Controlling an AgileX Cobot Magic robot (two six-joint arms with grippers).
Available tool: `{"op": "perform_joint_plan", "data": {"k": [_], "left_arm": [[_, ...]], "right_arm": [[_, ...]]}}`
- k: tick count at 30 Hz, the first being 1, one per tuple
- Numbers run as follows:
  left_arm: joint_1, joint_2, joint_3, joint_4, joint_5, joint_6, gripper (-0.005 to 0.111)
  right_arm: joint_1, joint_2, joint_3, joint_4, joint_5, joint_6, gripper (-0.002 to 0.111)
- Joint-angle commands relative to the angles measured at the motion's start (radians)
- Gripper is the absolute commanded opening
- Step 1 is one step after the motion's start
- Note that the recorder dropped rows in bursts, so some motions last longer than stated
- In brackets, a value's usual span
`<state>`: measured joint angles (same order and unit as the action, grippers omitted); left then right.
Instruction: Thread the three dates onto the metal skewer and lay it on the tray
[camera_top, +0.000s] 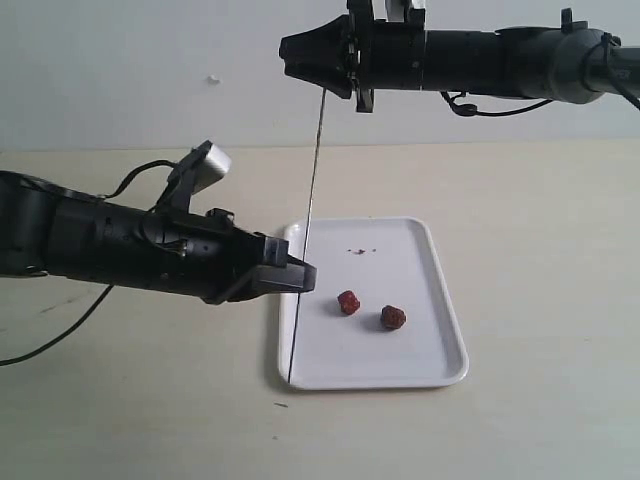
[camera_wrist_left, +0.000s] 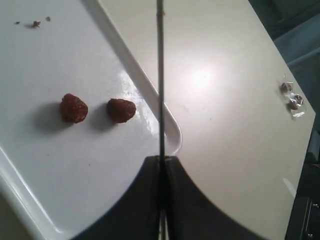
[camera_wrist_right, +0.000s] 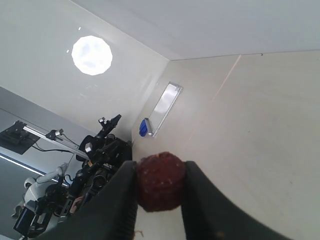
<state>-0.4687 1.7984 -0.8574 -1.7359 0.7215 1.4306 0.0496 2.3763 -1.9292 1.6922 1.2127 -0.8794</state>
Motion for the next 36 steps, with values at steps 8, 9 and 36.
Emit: {"op": "perform_joint_plan", "data": {"k": [8,9,36], "left_arm": [[0.078,-0.002,-0.006,-0.008,-0.001,0.013,0.0],[0.078,-0.002,-0.006,-0.008,0.0,0.018,0.0],[0.078,0.0,-0.006,-0.008,0.05,0.031,0.0]], "right_arm": [[-0.017,-0.013,0.004,-0.004,0.008,-0.014,0.03],[-0.017,-0.013,0.004,-0.004,0.008,-0.014,0.03],[-0.014,-0.013,0.004,0.005,0.008,-0.009,0.03]]}}
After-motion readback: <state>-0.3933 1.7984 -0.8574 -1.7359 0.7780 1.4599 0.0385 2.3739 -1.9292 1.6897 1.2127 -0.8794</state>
